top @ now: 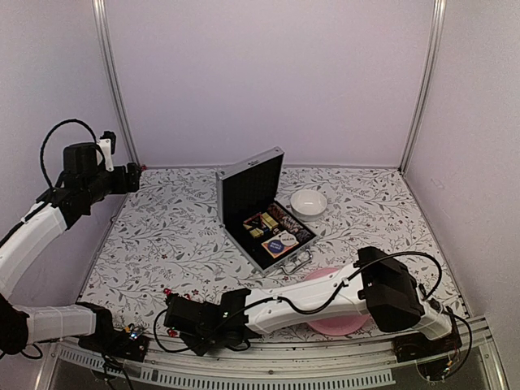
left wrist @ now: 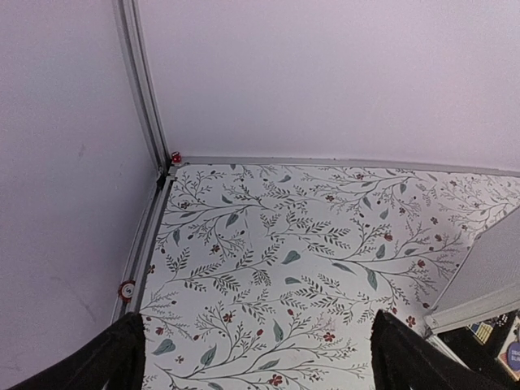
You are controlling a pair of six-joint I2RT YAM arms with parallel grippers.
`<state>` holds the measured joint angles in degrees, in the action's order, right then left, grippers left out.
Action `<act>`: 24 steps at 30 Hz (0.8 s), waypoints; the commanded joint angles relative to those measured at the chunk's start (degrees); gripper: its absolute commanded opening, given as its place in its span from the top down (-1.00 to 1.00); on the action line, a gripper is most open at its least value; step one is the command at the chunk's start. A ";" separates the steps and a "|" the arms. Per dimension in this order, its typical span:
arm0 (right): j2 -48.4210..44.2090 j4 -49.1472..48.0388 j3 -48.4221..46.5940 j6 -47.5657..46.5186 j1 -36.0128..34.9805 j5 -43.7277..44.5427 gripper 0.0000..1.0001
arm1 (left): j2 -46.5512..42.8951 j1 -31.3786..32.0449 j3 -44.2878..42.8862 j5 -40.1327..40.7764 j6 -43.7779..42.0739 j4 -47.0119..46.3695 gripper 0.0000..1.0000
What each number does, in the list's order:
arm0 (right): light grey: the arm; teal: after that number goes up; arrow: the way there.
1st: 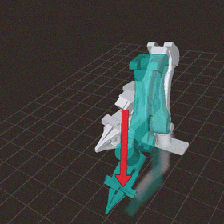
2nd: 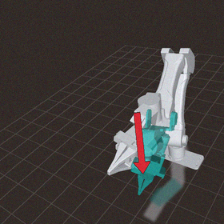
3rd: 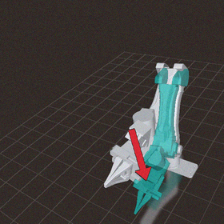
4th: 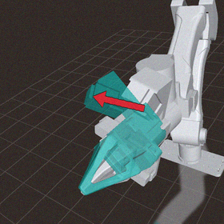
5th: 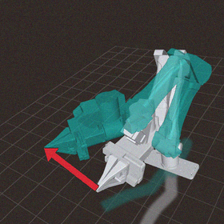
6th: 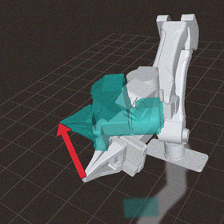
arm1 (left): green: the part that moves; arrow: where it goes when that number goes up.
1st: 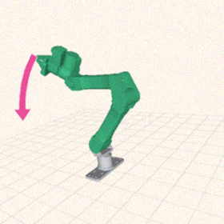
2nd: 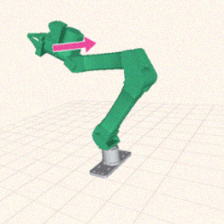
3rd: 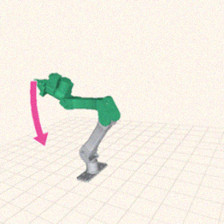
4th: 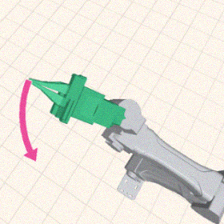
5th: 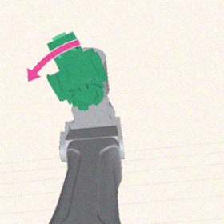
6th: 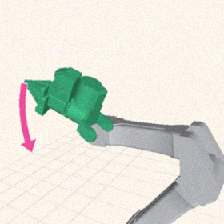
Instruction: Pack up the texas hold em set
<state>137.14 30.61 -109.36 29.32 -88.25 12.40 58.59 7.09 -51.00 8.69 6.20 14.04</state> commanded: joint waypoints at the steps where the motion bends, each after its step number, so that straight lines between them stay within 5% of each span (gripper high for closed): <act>1: 2.01 1.45 -1.97 -0.12 -0.43 1.34 0.26 | 0.06 -0.27 0.47 -0.43 0.29 -0.93 -0.93; 13: 4.26 1.55 -4.13 -1.00 -0.44 1.16 0.45 | 0.04 -0.25 0.55 -0.50 0.24 -0.87 -0.93; 18: 3.91 1.51 -4.34 -1.40 -0.41 1.75 0.84 | 0.15 -0.30 0.55 -0.09 0.14 -0.86 -0.93; 24: -0.04 0.06 -4.31 -2.17 -0.17 3.41 0.92 | 0.22 -0.28 0.62 0.51 0.04 -0.67 -0.93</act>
<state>139.26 31.66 -112.53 28.18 -88.25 13.65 58.59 7.09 -50.94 8.47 6.20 14.06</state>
